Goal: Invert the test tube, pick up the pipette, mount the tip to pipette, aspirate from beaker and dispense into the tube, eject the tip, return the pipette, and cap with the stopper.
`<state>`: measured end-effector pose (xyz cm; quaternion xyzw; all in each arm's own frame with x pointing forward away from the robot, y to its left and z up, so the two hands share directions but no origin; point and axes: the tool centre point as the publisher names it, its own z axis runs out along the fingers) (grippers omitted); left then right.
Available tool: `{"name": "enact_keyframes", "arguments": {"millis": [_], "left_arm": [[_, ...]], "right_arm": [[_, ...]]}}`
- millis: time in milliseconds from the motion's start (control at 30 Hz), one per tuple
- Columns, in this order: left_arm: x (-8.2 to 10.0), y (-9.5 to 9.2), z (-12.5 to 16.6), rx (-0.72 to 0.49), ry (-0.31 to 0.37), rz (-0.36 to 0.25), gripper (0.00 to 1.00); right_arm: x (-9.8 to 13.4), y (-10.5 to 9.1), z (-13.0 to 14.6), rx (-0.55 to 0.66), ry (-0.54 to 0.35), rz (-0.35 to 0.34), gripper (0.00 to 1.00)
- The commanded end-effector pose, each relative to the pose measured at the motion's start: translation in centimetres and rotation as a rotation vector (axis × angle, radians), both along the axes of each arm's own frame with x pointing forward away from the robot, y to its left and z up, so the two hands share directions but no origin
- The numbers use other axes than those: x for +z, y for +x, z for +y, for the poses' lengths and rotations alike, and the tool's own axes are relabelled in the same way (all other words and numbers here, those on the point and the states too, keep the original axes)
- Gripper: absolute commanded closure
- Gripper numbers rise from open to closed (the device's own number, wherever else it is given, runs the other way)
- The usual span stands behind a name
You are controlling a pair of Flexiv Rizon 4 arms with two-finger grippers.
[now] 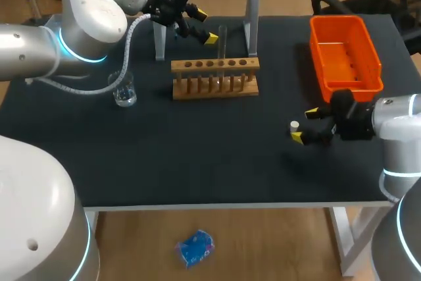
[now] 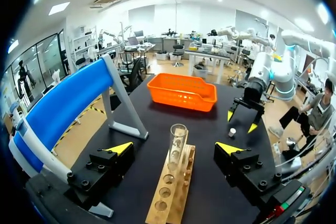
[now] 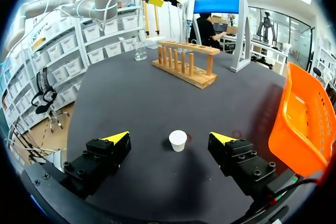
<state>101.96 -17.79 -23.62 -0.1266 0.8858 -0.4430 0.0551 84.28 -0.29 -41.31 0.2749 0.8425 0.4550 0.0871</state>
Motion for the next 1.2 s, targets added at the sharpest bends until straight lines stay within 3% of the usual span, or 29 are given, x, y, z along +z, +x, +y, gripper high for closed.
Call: {"name": "enact_keyframes", "arguments": {"millis": [33,367,433,567,733,1200], "left_arm": [[0.1,0.0,0.0,-0.002,0.003,0.003,0.0],[0.1,0.0,0.0,-0.002,0.003,0.003,0.0],[0.1,0.0,0.0,-0.002,0.003,0.003,0.0],[0.1,0.0,0.0,-0.002,0.003,0.003,0.0],[0.1,0.0,0.0,-0.002,0.003,0.003,0.0],[0.1,0.0,0.0,-0.002,0.003,0.003,0.0]], "right_arm": [[-0.7,0.9,0.5,0.0,-0.001,0.003,0.0],[-1.3,2.1,1.3,0.006,-0.003,0.01,0.01],[-1.3,2.1,1.5,0.007,-0.005,0.011,0.07],[-1.5,2.5,1.6,0.009,-0.007,0.013,0.09],[-1.6,2.7,1.7,0.009,-0.011,0.015,0.28],[-1.3,2.6,1.8,0.011,-0.014,0.015,0.47]]}}
